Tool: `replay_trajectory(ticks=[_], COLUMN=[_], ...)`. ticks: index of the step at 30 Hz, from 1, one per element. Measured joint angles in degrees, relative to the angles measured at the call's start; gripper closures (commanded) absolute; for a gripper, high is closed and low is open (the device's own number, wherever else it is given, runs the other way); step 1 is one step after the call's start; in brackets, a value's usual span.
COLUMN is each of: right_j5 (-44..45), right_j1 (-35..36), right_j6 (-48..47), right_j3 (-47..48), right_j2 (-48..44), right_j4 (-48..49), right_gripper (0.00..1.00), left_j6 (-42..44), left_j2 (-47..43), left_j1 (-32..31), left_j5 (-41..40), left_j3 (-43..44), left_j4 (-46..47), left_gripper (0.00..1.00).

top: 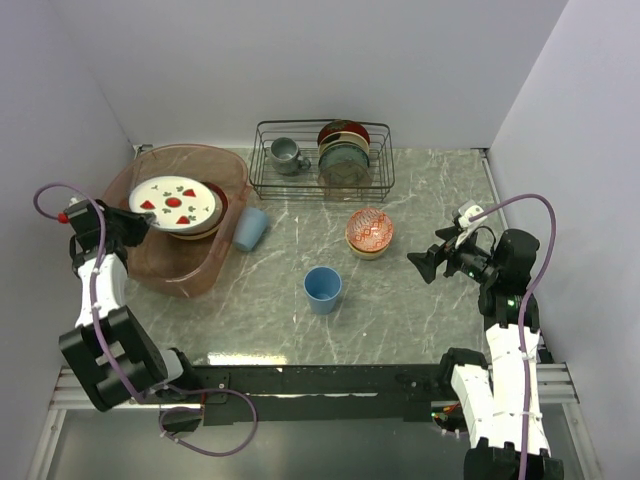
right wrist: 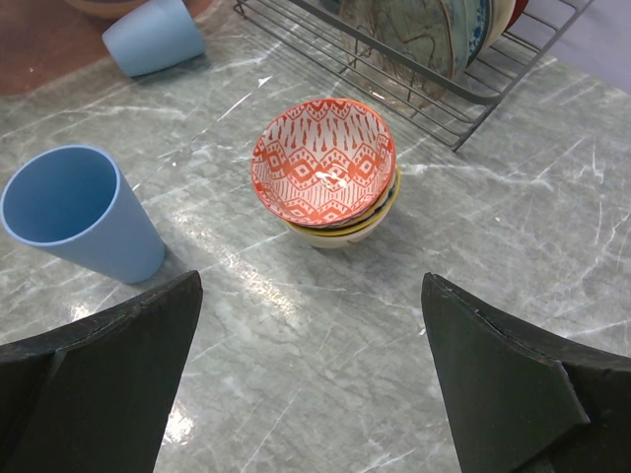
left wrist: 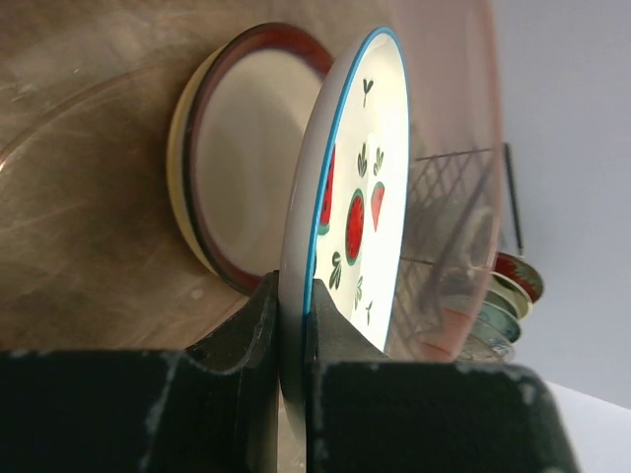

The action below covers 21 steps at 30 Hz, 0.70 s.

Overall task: Place the mixed dishes into the plastic bin
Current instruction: Place the plate in the plastic bin.

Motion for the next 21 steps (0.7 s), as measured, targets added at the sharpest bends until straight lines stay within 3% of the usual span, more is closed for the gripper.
replay_trajectory(ticks=[10,15,18,21], right_j5=[0.0,0.0,0.0,0.02], right_j1=[0.0,0.0,0.0,0.0], right_j6=[-0.02,-0.04,-0.13,-0.2], right_j3=[0.0,0.0,0.0,0.0], right_j2=[0.11,0.28,0.39,0.55], right_j4=[0.02,0.0,0.02,0.0], right_gripper=[0.0,0.0,0.0,0.0], left_j6=[1.49,2.32,2.43,2.25], left_j2=[5.95,8.74,10.6,12.2], left_j1=[0.0,0.0,0.0,0.04], left_j5=[0.72,1.31,1.92,3.37], left_j3=[-0.94,-0.94,-0.94,-0.92], left_j4=[0.13,0.52,0.94,2.25], left_gripper=[0.99,0.94,0.84,0.64])
